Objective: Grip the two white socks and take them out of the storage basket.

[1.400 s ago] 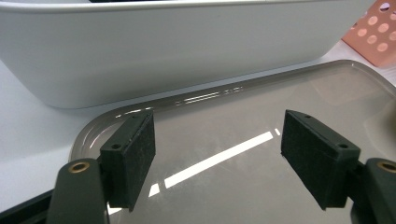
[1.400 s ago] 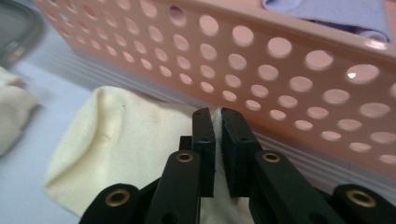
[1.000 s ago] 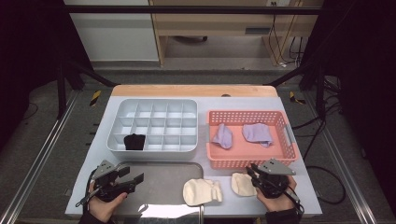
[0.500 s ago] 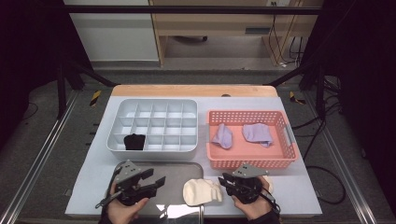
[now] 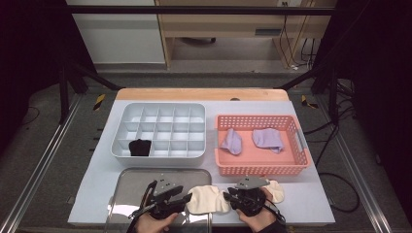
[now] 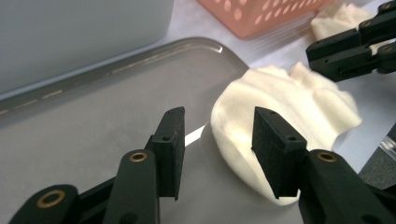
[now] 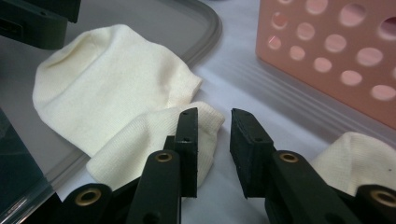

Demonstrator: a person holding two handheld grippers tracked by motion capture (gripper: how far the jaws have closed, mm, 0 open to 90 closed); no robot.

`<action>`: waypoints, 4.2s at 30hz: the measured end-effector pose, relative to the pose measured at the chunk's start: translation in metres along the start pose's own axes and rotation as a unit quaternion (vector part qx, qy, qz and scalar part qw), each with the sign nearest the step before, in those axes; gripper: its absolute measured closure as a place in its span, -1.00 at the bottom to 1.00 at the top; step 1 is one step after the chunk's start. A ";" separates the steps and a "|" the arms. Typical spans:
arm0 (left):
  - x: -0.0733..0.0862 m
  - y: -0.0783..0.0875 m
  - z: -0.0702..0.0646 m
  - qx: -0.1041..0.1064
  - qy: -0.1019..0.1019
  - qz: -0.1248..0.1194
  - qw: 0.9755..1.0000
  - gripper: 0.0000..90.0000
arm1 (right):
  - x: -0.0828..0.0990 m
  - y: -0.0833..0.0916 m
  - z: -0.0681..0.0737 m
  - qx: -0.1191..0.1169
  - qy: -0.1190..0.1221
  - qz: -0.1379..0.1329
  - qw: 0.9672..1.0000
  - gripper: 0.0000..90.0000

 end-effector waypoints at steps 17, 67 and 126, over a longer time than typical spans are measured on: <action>0.009 -0.004 0.003 0.001 -0.019 0.029 0.999 0.93 | -0.003 0.001 -0.001 0.002 -0.008 0.007 1.000 1.00; -0.006 0.031 0.062 -0.049 0.029 -0.044 0.997 0.07 | -0.008 0.031 -0.016 0.016 -0.025 -0.043 0.999 0.91; -0.054 0.006 -0.024 0.019 -0.033 -0.068 0.997 0.00 | 0.011 0.054 -0.081 0.096 -0.057 -0.055 0.992 0.54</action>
Point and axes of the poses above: each handheld gripper's, and its own axes: y roughly backward along the jaws, x roughly out of its underside, z roughly to its left, the point moved 8 cm from there along -y, roughly forward along the jaws, and after that the axes turned 3 degrees about y, right-handed, at the moved point
